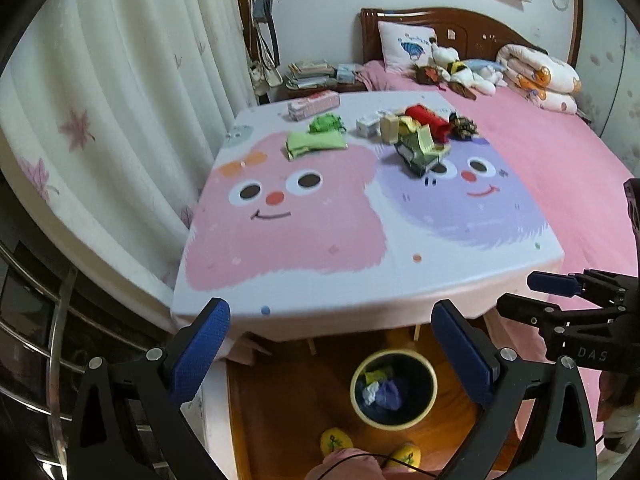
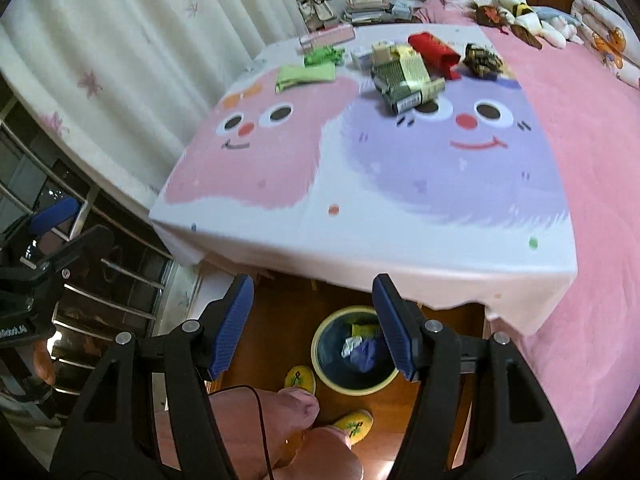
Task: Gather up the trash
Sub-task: 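Move both tools back up toward the table trash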
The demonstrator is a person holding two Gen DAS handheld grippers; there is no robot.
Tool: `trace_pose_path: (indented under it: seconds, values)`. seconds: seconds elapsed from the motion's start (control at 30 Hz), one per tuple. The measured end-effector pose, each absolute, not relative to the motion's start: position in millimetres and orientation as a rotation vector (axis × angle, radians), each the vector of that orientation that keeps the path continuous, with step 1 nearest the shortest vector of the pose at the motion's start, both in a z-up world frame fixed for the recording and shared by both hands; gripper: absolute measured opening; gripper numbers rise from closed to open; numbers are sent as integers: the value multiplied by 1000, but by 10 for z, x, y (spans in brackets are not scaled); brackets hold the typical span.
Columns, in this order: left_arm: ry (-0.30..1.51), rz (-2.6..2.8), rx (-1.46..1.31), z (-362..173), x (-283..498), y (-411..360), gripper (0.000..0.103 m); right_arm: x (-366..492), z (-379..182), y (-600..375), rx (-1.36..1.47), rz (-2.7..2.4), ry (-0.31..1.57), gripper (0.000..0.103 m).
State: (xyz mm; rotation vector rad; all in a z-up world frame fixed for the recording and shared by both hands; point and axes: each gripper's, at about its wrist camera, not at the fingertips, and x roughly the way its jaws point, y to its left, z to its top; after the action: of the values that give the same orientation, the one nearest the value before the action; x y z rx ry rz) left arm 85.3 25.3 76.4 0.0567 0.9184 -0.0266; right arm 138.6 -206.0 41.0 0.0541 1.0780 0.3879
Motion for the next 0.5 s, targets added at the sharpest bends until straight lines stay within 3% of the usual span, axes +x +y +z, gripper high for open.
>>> trace_pose_path:
  seconds: [0.5]
  values:
    - [844, -113, 92, 896, 2069, 416, 102, 2581, 582, -2108, 151, 259, 1039, 59]
